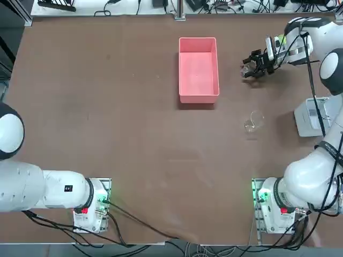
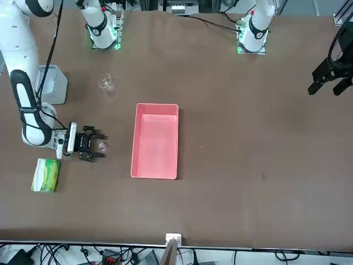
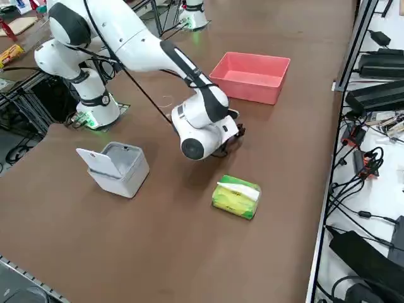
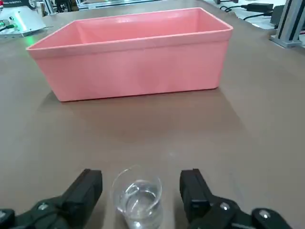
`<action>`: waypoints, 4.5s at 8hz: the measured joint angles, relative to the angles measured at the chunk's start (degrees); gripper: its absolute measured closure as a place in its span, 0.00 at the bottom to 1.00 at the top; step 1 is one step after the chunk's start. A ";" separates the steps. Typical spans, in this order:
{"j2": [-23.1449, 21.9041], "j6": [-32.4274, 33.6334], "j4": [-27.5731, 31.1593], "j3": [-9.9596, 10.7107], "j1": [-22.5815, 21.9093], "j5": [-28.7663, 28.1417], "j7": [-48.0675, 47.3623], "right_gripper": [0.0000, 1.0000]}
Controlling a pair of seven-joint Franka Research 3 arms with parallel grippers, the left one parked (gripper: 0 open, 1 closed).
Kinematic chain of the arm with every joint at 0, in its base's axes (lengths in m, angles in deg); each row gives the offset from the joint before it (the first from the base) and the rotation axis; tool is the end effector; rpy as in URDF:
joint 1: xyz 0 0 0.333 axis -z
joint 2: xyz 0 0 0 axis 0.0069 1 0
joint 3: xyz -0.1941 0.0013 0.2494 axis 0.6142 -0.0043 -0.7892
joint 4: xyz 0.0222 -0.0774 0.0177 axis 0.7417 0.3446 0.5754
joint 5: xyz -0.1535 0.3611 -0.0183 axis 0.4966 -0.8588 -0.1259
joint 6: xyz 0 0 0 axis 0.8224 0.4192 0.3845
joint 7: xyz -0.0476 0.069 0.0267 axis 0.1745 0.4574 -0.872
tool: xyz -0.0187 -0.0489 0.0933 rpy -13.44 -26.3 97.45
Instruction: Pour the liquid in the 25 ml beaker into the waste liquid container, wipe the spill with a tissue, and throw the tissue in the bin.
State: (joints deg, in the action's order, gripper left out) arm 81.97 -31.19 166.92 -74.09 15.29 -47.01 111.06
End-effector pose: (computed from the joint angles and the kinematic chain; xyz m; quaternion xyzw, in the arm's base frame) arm 0.6073 -0.0589 0.1216 -0.6371 -0.5888 -0.3338 0.3688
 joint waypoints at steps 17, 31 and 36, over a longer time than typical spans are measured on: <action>0.62 -1.32 0.00 0.08 -0.08 -0.01 0.45 0.15; 1.34 -1.54 0.00 0.11 -0.07 -0.01 0.77 0.39; 1.32 -1.53 -0.11 0.12 -0.04 -0.09 0.88 0.53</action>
State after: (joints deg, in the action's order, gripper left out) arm 83.30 -32.72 166.81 -73.97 15.26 -47.10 111.94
